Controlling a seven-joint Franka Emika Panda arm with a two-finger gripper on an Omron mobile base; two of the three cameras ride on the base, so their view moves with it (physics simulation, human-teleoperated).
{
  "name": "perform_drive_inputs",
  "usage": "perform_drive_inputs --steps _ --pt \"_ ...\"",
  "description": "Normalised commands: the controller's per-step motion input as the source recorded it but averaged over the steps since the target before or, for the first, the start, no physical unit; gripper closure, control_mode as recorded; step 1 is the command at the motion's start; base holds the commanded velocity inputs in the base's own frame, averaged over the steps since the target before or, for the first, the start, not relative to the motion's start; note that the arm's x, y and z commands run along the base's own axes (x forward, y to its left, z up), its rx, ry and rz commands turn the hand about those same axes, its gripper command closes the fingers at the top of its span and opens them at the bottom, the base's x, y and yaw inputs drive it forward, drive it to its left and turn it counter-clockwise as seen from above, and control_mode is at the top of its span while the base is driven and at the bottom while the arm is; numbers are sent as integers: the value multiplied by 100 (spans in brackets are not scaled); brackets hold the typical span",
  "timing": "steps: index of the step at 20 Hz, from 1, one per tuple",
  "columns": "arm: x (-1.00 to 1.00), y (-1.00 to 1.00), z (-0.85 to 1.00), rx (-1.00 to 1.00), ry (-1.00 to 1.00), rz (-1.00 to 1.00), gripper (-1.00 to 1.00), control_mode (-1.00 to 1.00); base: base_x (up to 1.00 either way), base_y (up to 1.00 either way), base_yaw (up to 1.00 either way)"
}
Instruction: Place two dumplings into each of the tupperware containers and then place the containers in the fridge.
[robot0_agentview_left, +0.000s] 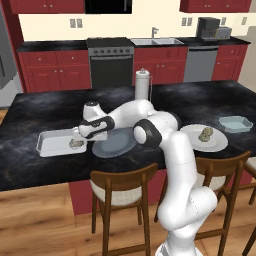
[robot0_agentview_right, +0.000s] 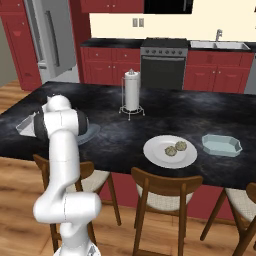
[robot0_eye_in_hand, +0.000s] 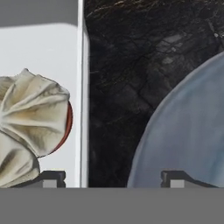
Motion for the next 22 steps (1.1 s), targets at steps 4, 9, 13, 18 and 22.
perform_drive_inputs --steps 4,9,13,18,22 --pt "0 0 -3 0 0 0 100 -100 0 0 0" --pt "0 0 0 0 0 0 100 -100 0 0 0" --pt "0 -2 11 0 0 0 100 -100 0 0 0" --pt "-1 -3 83 0 0 -2 100 -100 0 0 0" --pt "-16 -20 100 2 0 -13 100 -100 0 0 0"
